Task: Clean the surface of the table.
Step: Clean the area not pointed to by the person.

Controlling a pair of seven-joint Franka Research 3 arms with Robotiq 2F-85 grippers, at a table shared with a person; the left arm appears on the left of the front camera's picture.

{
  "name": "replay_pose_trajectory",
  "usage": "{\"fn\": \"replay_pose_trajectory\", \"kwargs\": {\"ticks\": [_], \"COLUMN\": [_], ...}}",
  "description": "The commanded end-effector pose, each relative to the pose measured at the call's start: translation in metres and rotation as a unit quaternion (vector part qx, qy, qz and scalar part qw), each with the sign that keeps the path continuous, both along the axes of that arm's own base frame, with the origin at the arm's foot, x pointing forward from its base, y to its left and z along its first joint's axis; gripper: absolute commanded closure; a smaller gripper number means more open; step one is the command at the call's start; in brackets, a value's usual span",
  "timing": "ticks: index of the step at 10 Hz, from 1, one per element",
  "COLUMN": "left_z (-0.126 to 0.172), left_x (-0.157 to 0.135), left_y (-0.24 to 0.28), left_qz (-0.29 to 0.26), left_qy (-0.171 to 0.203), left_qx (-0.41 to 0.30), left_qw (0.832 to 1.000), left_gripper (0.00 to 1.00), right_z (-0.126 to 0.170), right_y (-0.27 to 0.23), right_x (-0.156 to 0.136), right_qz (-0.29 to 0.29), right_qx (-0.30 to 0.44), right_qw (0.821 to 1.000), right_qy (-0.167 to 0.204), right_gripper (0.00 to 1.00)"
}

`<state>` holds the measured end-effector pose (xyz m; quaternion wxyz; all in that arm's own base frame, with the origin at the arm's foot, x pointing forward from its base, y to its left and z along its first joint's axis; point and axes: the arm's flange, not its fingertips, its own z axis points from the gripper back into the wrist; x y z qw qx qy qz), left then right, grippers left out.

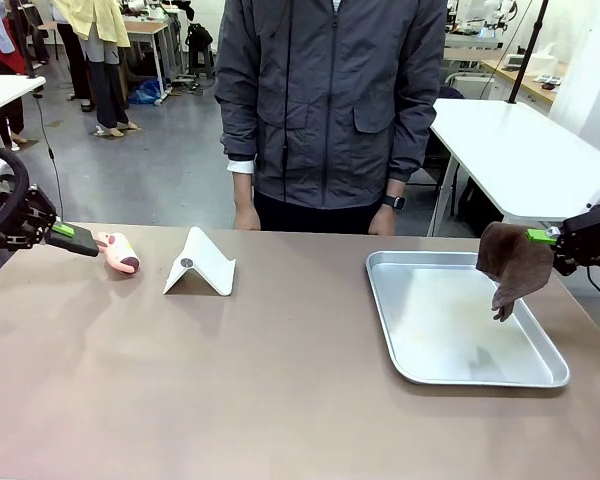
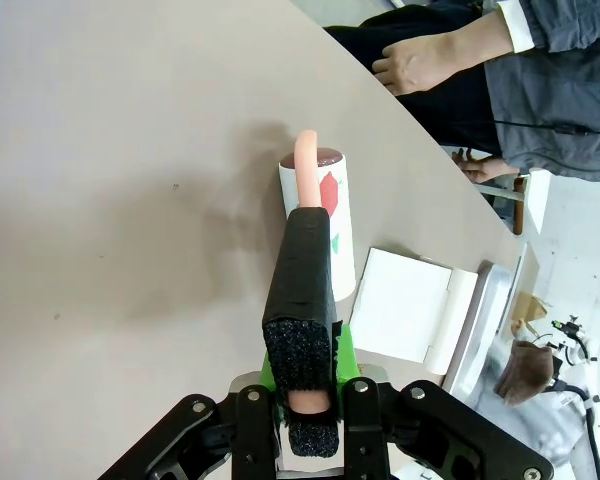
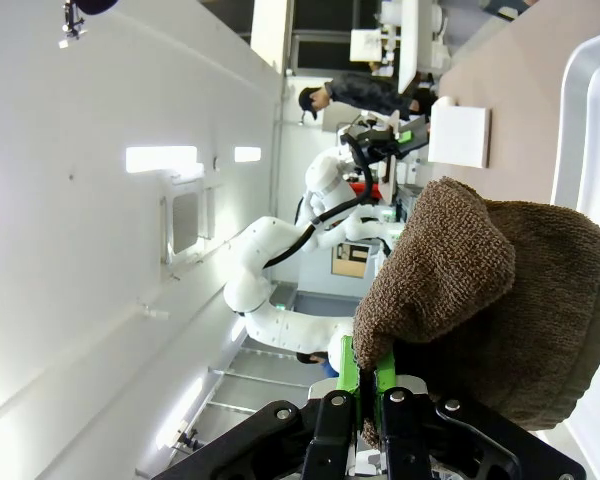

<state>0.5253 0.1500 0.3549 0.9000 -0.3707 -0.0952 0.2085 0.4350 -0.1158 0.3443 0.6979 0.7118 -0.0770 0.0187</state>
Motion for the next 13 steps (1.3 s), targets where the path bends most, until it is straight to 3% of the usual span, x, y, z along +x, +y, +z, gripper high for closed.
{"fn": "replay_pose_trajectory", "kwargs": {"ticks": [1, 5, 7, 9, 12, 13], "left_z": [-0.028, -0.013, 0.001, 0.002, -0.022, -0.018], "left_x": [-0.001, -0.009, -0.022, -0.037, -0.054, -0.058], "left_y": [-0.006, 0.0, 0.013, 0.032, 0.047, 0.054], "left_qz": [-0.021, -0.013, -0.011, 0.008, 0.026, 0.033], "left_qy": [0.03, -0.015, 0.026, 0.031, 0.051, 0.039], "left_qx": [0.012, -0.013, -0.027, -0.014, -0.001, -0.015], "left_qw": [0.999, 1.0, 0.999, 0.999, 0.998, 0.999], "left_gripper": [0.78, 0.78, 0.78, 0.78, 0.78, 0.78], "right_z": [0.005, 0.005, 0.005, 0.005, 0.005, 0.005], "right_y": [0.002, 0.002, 0.002, 0.002, 0.002, 0.002], "right_x": [0.002, 0.002, 0.002, 0.002, 0.002, 0.002], "right_qz": [-0.004, -0.004, -0.004, -0.004, -0.004, -0.004], "right_qx": [0.009, 0.009, 0.009, 0.009, 0.009, 0.009], "right_qw": [1.0, 1.0, 1.0, 1.0, 1.0, 1.0], "right_qy": [-0.008, -0.008, -0.008, -0.008, -0.008, -0.008], "right_gripper": [0.94, 0.94, 0.94, 0.94, 0.94, 0.94]}}
